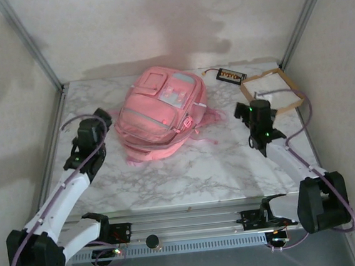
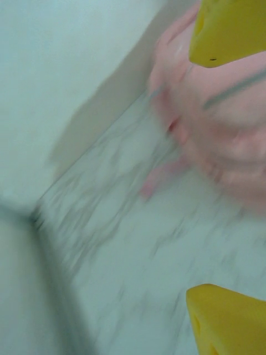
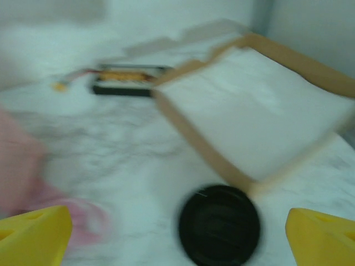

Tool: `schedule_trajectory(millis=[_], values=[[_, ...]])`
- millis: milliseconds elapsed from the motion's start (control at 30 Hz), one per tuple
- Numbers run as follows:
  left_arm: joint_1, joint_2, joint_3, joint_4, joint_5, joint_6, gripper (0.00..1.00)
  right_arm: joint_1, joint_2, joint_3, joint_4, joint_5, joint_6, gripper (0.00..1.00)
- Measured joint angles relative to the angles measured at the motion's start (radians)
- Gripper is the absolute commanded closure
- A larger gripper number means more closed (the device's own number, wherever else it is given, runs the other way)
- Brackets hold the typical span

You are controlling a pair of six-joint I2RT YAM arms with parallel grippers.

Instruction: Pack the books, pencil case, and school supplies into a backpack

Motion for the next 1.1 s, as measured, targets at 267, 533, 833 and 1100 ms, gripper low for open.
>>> schedule_trajectory(millis=[267, 533, 833, 1100], values=[[0.058, 0.021, -0.545, 0.605, -0.123, 0.367, 0.01, -0.088, 0.132, -0.336, 0.475, -0.037, -0.129, 0.01], [0.069, 0.313, -0.567, 1.114, 0.081, 0.528, 0.01, -0.127, 0.269, -0.408, 0.947, -0.304, -0.231, 0.01], [0.109, 0.539, -0.478, 1.293, 0.277, 0.580, 0.01, -0.156, 0.333, -0.428, 1.057, -0.360, -0.236, 0.01], [0.122, 0.539, -0.462, 1.298, 0.306, 0.579, 0.01, -0.156, 0.333, -0.428, 1.068, -0.360, -0.236, 0.01]])
